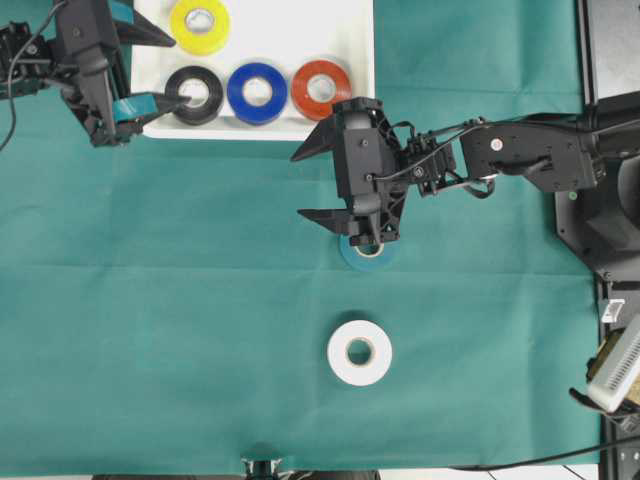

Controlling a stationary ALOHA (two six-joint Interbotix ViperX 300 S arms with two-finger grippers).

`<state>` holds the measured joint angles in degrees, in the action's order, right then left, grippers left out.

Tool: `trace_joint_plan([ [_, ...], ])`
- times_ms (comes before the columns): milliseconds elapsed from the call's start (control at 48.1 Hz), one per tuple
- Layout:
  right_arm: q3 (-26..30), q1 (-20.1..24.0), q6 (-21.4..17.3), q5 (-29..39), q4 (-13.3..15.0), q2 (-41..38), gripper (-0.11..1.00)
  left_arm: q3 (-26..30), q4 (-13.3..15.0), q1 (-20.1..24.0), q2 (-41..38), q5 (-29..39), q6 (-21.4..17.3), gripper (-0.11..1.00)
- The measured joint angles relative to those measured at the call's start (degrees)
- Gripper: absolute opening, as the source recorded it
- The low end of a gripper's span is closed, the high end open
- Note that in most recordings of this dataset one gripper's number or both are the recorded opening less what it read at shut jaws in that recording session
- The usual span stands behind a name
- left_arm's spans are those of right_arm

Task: Put the tape alternately from left to right into the white case.
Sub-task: 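Withdraw the left gripper back to the left side, then move the right gripper down over the white tape roll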

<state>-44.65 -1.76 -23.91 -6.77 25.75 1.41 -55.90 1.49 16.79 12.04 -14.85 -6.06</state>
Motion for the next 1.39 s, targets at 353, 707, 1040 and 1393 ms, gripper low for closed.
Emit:
trace_joint_plan([
  [353, 0.0, -0.1, 0.0, 0.0, 0.1, 0.0, 0.85, -1.8, 0.0, -7.6, 1.9, 0.0, 0.0, 0.95],
  [707, 0.0, -0.1, 0.0, 0.0, 0.0, -0.1, 0.85, -2.7, -0.1, -12.8, 3.3, 0.0, 0.1, 0.95],
  [1040, -0.4, -0.2, 0.0, 0.0, 0.1, 0.0, 0.85, -2.9, 0.0, -12.8, 3.3, 0.0, 0.3, 0.95],
  [1393, -1.5, 2.8, -0.1, -0.1, 0.0, 0.0, 0.85, -3.2, 0.0, -12.8, 3.3, 0.0, 0.3, 0.95],
])
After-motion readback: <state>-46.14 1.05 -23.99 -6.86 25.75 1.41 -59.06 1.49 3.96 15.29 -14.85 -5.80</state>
